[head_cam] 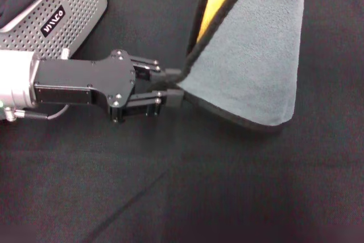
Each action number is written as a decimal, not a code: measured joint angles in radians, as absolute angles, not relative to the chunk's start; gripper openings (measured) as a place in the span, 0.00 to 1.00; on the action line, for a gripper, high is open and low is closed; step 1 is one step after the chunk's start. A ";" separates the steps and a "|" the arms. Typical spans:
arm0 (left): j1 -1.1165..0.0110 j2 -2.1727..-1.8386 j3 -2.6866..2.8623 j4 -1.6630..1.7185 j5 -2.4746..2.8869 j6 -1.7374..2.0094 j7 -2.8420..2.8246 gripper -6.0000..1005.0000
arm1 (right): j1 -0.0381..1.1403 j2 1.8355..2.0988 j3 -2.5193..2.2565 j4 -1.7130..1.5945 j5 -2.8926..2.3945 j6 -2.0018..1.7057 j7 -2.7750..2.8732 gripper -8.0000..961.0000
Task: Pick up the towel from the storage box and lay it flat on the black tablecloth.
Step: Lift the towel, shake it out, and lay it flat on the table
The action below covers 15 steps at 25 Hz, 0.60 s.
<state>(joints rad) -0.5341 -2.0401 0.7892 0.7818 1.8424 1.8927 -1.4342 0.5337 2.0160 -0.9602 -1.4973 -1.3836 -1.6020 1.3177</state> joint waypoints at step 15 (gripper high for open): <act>-0.549 -2.033 0.802 0.761 1.850 1.914 -1.434 0.08 | 0.511 2.014 -0.960 -1.498 -1.357 -1.613 1.315 0.04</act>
<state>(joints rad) -0.5491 -2.0325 0.8024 0.7608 1.8499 1.9145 -1.4343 0.5109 2.0138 -0.9602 -1.4978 -1.3575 -1.6135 1.3145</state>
